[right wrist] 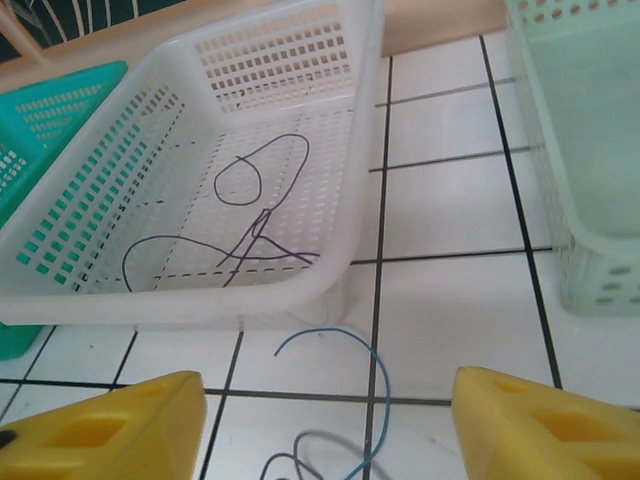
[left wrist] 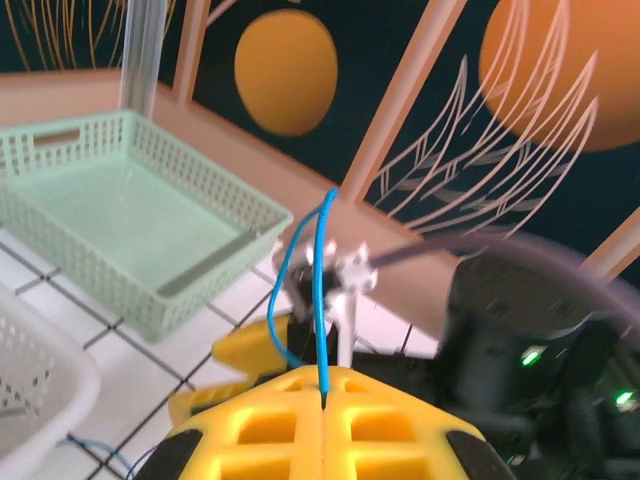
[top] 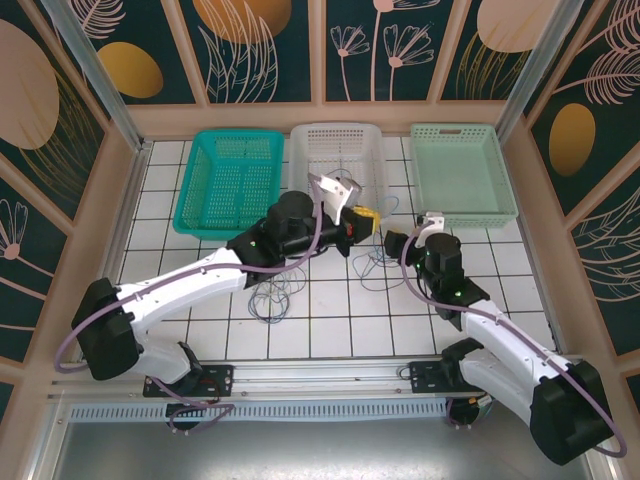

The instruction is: Untangle the cables

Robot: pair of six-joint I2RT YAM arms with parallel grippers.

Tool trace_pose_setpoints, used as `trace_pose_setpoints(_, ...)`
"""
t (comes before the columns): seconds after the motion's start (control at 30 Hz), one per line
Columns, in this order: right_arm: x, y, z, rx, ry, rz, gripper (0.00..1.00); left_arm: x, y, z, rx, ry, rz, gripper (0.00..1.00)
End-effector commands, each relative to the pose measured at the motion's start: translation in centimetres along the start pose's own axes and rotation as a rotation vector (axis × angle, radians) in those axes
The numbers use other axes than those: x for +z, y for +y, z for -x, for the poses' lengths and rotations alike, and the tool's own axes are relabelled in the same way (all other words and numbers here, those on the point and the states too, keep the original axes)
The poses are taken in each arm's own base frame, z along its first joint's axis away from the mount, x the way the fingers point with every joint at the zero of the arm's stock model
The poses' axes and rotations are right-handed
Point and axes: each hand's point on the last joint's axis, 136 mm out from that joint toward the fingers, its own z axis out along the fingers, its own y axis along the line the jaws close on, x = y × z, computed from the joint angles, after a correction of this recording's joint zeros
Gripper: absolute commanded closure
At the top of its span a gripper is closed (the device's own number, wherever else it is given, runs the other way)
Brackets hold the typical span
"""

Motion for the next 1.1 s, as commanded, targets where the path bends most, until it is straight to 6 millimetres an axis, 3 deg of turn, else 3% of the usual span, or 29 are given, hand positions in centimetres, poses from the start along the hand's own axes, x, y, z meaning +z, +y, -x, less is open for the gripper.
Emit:
trace_pose_setpoints(0.0, -0.8, -0.2, 0.8, 0.033, -0.053, 0.002, 0.28, -1.8, -1.9, 4.9, 0.064, -0.104, -0.008, 1.00)
trace_pose_setpoints(0.27, -2.3, -0.3, 3.3, 0.051, -0.123, 0.021, 0.19, -2.9, -2.0, 7.8, 0.094, -0.175, 0.040, 1.00)
trace_pose_setpoints(0.47, -4.1, 2.5, 4.8, -0.074, -0.203, 0.172, 0.17, -3.9, -2.5, 10.1, 0.110, -0.233, 0.056, 1.00)
trace_pose_setpoints(0.73, -5.1, 6.7, 4.7, -0.133, -0.229, 0.408, 0.12, -4.0, -3.6, 12.3, 0.098, -0.301, 0.018, 1.00)
trace_pose_setpoints(0.97, -4.9, 6.9, 7.3, -0.155, -0.326, 0.352, 0.10, -3.1, -4.6, 12.9, 0.073, -0.308, -0.048, 1.00)
trace_pose_setpoints(1.07, -4.5, 8.0, 8.3, -0.156, -0.335, 0.389, 0.11, -3.2, -4.8, 13.1, 0.066, -0.320, -0.060, 1.00)
